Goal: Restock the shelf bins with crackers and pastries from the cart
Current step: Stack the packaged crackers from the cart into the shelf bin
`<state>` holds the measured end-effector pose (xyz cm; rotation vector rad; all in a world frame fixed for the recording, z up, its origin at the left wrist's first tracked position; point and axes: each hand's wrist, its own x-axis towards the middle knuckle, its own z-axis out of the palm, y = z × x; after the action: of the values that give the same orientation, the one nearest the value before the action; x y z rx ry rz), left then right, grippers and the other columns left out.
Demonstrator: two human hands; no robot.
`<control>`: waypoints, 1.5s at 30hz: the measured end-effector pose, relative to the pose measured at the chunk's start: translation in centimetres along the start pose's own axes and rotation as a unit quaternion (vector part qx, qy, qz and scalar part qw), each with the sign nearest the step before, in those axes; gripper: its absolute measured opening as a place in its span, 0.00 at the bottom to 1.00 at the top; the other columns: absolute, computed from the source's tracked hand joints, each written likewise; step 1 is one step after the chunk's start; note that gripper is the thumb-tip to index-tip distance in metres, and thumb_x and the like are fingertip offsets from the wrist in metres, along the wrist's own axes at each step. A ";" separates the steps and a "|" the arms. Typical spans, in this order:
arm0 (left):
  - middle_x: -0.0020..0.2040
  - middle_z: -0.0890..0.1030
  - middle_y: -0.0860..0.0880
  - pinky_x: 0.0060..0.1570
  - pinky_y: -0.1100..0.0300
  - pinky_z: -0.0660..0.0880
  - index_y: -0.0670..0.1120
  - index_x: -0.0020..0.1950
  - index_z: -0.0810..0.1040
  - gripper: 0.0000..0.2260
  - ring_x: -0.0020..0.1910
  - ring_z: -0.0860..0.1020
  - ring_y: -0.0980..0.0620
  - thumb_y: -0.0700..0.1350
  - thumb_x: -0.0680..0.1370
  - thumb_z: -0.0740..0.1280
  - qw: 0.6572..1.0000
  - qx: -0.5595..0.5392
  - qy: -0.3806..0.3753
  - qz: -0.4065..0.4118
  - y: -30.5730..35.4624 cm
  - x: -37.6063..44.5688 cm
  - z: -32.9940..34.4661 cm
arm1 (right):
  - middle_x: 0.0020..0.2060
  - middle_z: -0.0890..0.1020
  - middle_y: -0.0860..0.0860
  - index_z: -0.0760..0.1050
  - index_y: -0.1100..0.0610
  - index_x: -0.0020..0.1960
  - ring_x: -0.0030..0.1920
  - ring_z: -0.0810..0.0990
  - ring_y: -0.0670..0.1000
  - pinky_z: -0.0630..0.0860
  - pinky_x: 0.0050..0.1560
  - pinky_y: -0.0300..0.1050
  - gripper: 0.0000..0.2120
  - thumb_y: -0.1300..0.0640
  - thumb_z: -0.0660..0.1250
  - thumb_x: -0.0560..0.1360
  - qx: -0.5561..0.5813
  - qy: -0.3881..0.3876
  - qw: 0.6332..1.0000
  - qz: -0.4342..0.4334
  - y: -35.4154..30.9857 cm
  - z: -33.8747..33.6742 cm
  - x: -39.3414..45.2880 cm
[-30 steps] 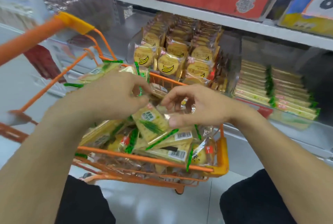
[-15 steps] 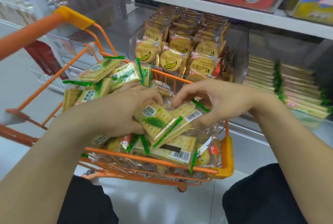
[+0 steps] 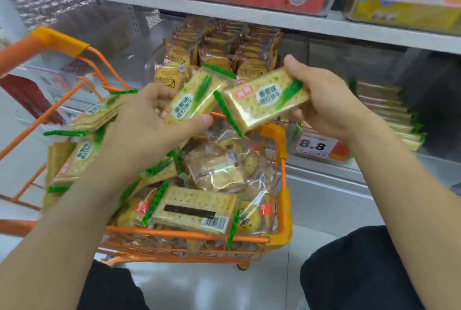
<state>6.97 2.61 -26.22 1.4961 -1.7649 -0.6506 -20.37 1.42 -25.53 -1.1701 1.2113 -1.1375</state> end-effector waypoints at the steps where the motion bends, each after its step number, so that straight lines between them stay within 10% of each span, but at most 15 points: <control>1: 0.47 0.75 0.60 0.40 0.72 0.67 0.54 0.55 0.74 0.30 0.46 0.74 0.67 0.66 0.59 0.74 1.000 0.008 -0.004 -0.004 0.1 -0.1 0.4 | 0.36 0.78 0.58 0.79 0.59 0.44 0.23 0.71 0.50 0.64 0.24 0.40 0.19 0.44 0.64 0.80 0.022 0.023 0.999 0.025 -0.1 -0.1 0.0; 13: 0.43 0.81 0.60 0.38 0.81 0.68 0.59 0.46 0.78 0.20 0.41 0.76 0.74 0.54 0.57 0.79 0.992 -0.080 -0.096 -0.016 0.9 -0.4 2.9 | 0.41 0.85 0.52 0.81 0.56 0.55 0.31 0.79 0.47 0.74 0.28 0.37 0.15 0.49 0.73 0.73 0.014 -0.021 0.996 0.081 1.2 -0.1 -0.3; 18: 0.46 0.87 0.49 0.48 0.64 0.79 0.51 0.53 0.83 0.24 0.45 0.85 0.51 0.49 0.59 0.82 0.957 -0.244 -0.126 -0.095 0.2 0.1 2.8 | 0.48 0.87 0.51 0.81 0.57 0.57 0.43 0.85 0.47 0.80 0.40 0.41 0.10 0.53 0.66 0.81 0.049 -0.012 0.996 0.069 1.7 1.1 -0.2; 27: 0.59 0.83 0.48 0.44 0.50 0.83 0.45 0.66 0.77 0.16 0.50 0.84 0.50 0.51 0.81 0.62 0.889 -0.405 -0.118 -0.181 1.4 -0.3 3.6 | 0.54 0.86 0.57 0.77 0.62 0.63 0.50 0.86 0.54 0.84 0.51 0.56 0.17 0.52 0.68 0.79 0.072 -0.002 0.995 0.073 2.1 2.0 0.0; 35: 0.52 0.85 0.40 0.37 0.52 0.84 0.40 0.63 0.73 0.20 0.45 0.85 0.40 0.49 0.75 0.70 0.883 -0.405 -0.146 -0.187 2.3 -1.1 4.3 | 0.52 0.85 0.53 0.80 0.53 0.54 0.51 0.85 0.52 0.82 0.53 0.53 0.22 0.46 0.80 0.64 -0.167 -0.058 0.983 -0.048 2.2 0.8 -0.6; 38: 0.47 0.86 0.50 0.34 0.54 0.83 0.52 0.47 0.73 0.10 0.42 0.86 0.49 0.48 0.72 0.73 0.917 -0.346 -0.133 -0.148 2.3 -1.4 4.8 | 0.52 0.83 0.46 0.81 0.50 0.54 0.52 0.83 0.45 0.79 0.56 0.48 0.22 0.42 0.78 0.64 -0.290 -0.091 0.949 -0.089 1.4 0.0 -1.2; 41: 0.49 0.85 0.50 0.37 0.59 0.82 0.46 0.59 0.75 0.23 0.45 0.85 0.54 0.55 0.70 0.75 0.970 -0.205 -0.117 -0.054 2.6 -1.2 5.1 | 0.53 0.82 0.41 0.77 0.46 0.59 0.53 0.80 0.40 0.78 0.57 0.43 0.26 0.41 0.79 0.65 -0.397 -0.118 0.904 -0.108 0.6 -0.4 -1.9; 45: 0.43 0.83 0.55 0.37 0.65 0.77 0.49 0.53 0.76 0.16 0.39 0.82 0.58 0.55 0.71 0.73 0.981 -0.152 -0.100 0.063 4.1 -1.0 6.0 | 0.53 0.78 0.40 0.69 0.48 0.68 0.48 0.77 0.38 0.72 0.45 0.30 0.33 0.37 0.75 0.69 -0.510 -0.142 0.837 -0.136 0.1 0.1 -3.3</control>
<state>-0.19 3.96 -26.93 1.1360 -1.7951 -0.9833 -20.38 4.73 -25.37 -2.2790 1.4697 -0.3965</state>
